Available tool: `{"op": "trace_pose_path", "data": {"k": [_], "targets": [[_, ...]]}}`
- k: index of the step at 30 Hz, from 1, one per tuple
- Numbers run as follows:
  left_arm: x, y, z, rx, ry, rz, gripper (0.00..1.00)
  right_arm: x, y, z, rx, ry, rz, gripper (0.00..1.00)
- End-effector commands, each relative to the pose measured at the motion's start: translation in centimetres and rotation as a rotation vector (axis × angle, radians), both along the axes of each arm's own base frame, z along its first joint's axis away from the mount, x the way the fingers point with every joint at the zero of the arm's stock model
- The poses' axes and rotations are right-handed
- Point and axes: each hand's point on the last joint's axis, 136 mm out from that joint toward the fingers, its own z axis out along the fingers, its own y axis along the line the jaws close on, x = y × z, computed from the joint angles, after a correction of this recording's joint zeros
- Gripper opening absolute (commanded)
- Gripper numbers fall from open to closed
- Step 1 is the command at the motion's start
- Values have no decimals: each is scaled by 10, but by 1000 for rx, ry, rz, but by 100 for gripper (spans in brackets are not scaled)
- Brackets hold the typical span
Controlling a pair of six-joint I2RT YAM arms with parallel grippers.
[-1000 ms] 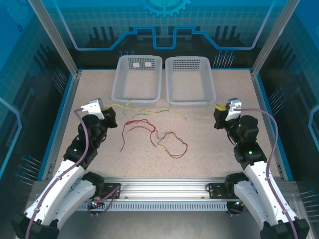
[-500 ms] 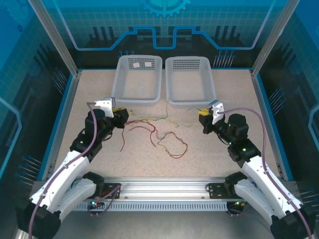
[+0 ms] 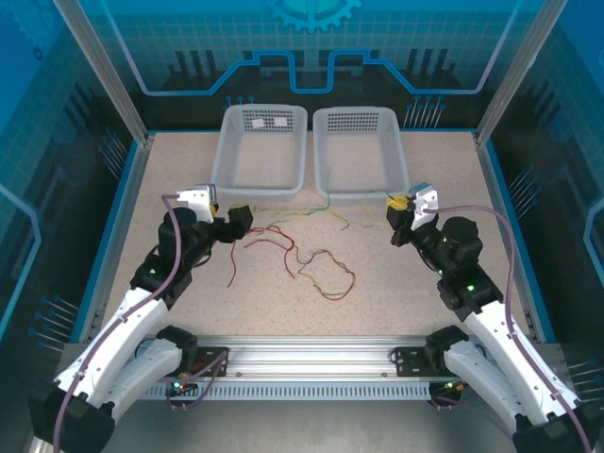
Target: Untangle the cables
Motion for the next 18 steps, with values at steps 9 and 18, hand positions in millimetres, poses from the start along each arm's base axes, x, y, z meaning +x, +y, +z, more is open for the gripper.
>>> {"op": "trace_pose_path", "data": {"k": [9, 18], "targets": [[-4, -12, 57, -2, -128, -91, 91, -7, 5, 33, 68, -65, 32, 0], [-10, -46, 34, 83, -84, -233, 83, -9, -1, 44, 99, -67, -1, 0]]}}
